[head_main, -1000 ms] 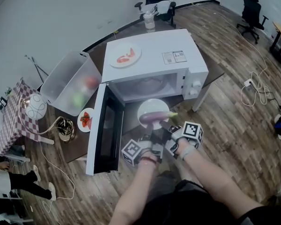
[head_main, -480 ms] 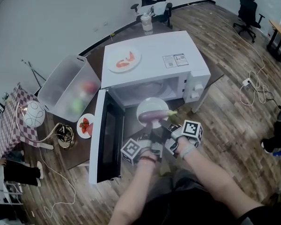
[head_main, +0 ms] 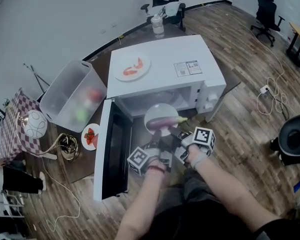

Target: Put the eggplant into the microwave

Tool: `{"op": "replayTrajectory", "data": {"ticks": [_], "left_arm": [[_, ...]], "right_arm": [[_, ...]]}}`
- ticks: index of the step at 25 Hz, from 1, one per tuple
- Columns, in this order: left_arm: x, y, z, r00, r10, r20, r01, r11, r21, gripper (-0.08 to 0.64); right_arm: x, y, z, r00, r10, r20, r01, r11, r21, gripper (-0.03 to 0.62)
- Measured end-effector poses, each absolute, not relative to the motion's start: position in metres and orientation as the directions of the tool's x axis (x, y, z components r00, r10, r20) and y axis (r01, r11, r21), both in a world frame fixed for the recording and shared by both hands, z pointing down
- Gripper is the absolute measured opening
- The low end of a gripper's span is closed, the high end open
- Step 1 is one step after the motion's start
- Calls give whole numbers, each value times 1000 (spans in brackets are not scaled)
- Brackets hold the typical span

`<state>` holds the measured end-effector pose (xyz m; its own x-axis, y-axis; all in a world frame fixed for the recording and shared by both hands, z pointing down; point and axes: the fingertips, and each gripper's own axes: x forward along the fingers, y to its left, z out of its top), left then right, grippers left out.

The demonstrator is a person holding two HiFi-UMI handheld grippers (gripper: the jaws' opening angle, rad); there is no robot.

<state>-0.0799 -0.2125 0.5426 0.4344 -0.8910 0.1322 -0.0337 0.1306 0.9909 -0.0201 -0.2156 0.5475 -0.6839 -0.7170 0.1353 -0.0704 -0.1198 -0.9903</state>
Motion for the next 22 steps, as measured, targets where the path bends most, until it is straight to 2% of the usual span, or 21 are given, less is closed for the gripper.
{"op": "replayTrajectory", "data": {"ticks": [22], "left_arm": [[-82,-250,544,438,-892,117,-38,112,993,29]], "right_arm": [[-21,-254,549,-691,-711,134,-53,-135,-989,18]]}}
